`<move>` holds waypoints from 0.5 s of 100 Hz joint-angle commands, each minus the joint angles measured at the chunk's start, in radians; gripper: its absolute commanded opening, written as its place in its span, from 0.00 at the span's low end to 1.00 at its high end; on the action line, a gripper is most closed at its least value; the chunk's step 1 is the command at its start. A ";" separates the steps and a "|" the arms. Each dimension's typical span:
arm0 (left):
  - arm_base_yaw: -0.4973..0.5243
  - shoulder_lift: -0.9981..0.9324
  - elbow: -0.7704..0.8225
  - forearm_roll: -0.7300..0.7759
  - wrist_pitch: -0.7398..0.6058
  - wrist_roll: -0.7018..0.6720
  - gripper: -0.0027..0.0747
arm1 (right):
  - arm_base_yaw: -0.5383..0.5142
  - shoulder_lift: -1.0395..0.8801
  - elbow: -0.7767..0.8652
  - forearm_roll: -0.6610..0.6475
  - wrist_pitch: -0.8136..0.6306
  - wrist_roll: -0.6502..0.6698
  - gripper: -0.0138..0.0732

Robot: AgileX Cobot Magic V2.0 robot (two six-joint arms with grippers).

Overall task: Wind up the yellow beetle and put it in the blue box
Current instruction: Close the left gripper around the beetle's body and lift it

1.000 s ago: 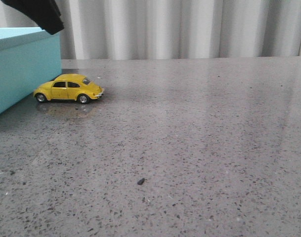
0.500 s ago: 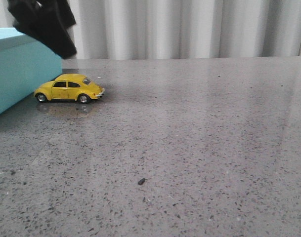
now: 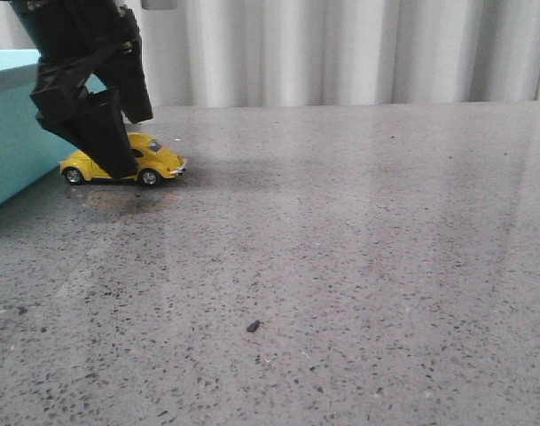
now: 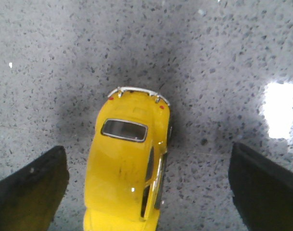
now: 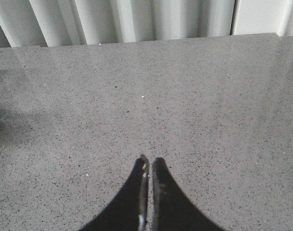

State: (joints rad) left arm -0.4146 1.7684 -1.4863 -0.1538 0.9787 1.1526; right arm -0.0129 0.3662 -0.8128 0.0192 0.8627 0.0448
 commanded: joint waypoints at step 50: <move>-0.007 0.013 -0.026 0.038 -0.067 -0.010 0.83 | 0.000 0.008 -0.020 0.001 -0.082 -0.013 0.09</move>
State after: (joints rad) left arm -0.4146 1.8159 -1.4863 -0.1074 0.9475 1.1526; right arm -0.0129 0.3662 -0.8128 0.0192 0.8627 0.0448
